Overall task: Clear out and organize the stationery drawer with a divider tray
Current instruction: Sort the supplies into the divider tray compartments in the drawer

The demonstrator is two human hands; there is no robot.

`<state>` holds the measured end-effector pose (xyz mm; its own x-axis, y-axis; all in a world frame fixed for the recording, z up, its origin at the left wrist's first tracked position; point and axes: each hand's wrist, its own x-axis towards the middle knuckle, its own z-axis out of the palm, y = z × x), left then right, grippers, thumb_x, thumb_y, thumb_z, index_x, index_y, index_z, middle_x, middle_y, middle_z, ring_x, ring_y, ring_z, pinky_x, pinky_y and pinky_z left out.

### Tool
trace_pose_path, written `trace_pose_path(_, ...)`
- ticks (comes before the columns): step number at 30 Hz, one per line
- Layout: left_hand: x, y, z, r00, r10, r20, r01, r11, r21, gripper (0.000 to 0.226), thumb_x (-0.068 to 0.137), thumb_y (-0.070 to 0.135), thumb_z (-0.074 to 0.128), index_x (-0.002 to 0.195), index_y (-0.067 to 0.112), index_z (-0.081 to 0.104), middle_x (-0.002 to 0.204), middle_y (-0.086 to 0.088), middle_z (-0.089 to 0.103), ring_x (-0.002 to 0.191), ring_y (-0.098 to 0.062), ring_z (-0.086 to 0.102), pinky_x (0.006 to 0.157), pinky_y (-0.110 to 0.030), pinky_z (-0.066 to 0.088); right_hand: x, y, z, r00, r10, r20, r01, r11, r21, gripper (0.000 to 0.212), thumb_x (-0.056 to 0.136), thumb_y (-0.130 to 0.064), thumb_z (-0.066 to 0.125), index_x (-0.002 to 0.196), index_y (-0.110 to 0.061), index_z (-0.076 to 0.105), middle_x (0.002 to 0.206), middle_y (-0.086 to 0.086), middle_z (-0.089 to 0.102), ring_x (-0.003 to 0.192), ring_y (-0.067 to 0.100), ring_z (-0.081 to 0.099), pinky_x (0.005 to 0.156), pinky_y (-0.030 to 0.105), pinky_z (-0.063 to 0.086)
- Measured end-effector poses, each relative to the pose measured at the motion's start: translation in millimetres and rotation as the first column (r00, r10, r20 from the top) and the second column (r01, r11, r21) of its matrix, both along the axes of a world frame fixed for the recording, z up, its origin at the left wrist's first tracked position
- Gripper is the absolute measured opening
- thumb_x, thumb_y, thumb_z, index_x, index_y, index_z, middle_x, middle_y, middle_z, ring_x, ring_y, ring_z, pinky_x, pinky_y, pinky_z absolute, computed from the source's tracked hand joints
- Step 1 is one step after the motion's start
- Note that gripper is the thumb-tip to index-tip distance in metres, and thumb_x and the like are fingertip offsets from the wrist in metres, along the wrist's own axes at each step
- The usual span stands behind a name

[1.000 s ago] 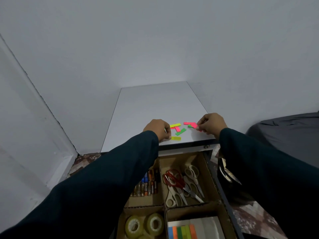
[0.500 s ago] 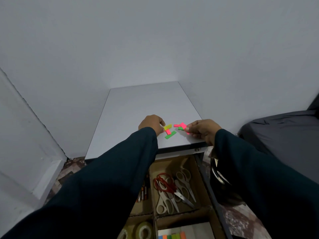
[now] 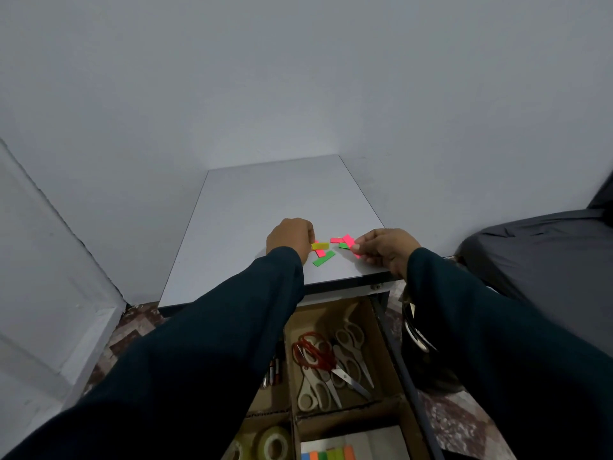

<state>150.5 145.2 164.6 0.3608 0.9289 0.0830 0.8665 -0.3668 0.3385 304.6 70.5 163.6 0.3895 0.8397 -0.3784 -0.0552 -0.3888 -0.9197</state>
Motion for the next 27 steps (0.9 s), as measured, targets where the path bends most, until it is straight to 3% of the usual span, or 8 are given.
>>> trace_pose_path(9,-15.4,-13.9,9.0,0.994,-0.056,0.099,0.059,0.998,-0.027,0.027,0.086,-0.006,0.048,0.096,0.006,0.069,0.108,-0.011,0.065,0.099,-0.025,0.060,0.081,-0.026,0.045,-3.8,-1.3,-1.0,0.999,-0.015,0.036,0.015,1.000,0.008,0.020,0.080,0.011,0.064,0.068,-0.004,0.057,0.067,0.009,0.057,0.053,0.013,0.047,0.037,0.014,0.041)
trace_pose_path(17,-39.0,-35.3,9.6,0.988,-0.064,0.144,0.073,0.995,-0.064,0.019,0.084,-0.007,0.054,0.091,0.002,0.070,0.102,-0.012,0.067,0.097,-0.024,0.061,0.082,-0.024,0.045,-14.2,-13.7,9.9,0.999,-0.034,0.007,0.034,0.999,-0.035,0.019,0.083,0.007,0.063,0.071,-0.006,0.057,0.071,0.009,0.059,0.059,0.014,0.049,0.052,0.021,0.043)
trace_pose_path(20,-45.3,-45.6,10.6,0.981,-0.041,0.190,0.062,0.993,-0.105,0.016,0.082,-0.007,0.059,0.077,0.007,0.067,0.096,-0.012,0.068,0.091,-0.022,0.061,0.087,-0.030,0.051,-23.5,-26.3,9.3,0.999,-0.033,0.009,0.034,0.998,-0.060,0.017,0.085,0.005,0.061,0.072,-0.006,0.057,0.073,0.009,0.057,0.059,0.014,0.046,0.053,0.021,0.041)
trace_pose_path(22,-50.5,-56.0,9.0,0.972,-0.019,0.233,0.051,0.989,-0.135,0.028,0.080,-0.006,0.063,0.064,0.017,0.057,0.087,-0.008,0.064,0.089,-0.022,0.061,0.087,-0.033,0.053,-29.9,-36.0,8.5,0.999,-0.012,0.030,0.014,0.997,-0.076,0.017,0.085,0.003,0.062,0.072,-0.006,0.057,0.071,0.008,0.054,0.058,0.012,0.042,0.052,0.021,0.037)
trace_pose_path(27,-67.6,-90.9,-4.8,0.958,0.022,0.286,0.035,0.981,-0.192,0.034,0.078,-0.006,0.064,0.059,0.020,0.054,0.080,0.001,0.061,0.078,-0.012,0.058,0.077,-0.022,0.051,-44.4,-65.6,4.6,0.995,0.065,0.072,-0.061,0.997,-0.056,0.024,0.084,0.008,0.062,0.067,-0.007,0.054,0.064,0.007,0.052,0.052,0.011,0.038,0.043,0.017,0.032)
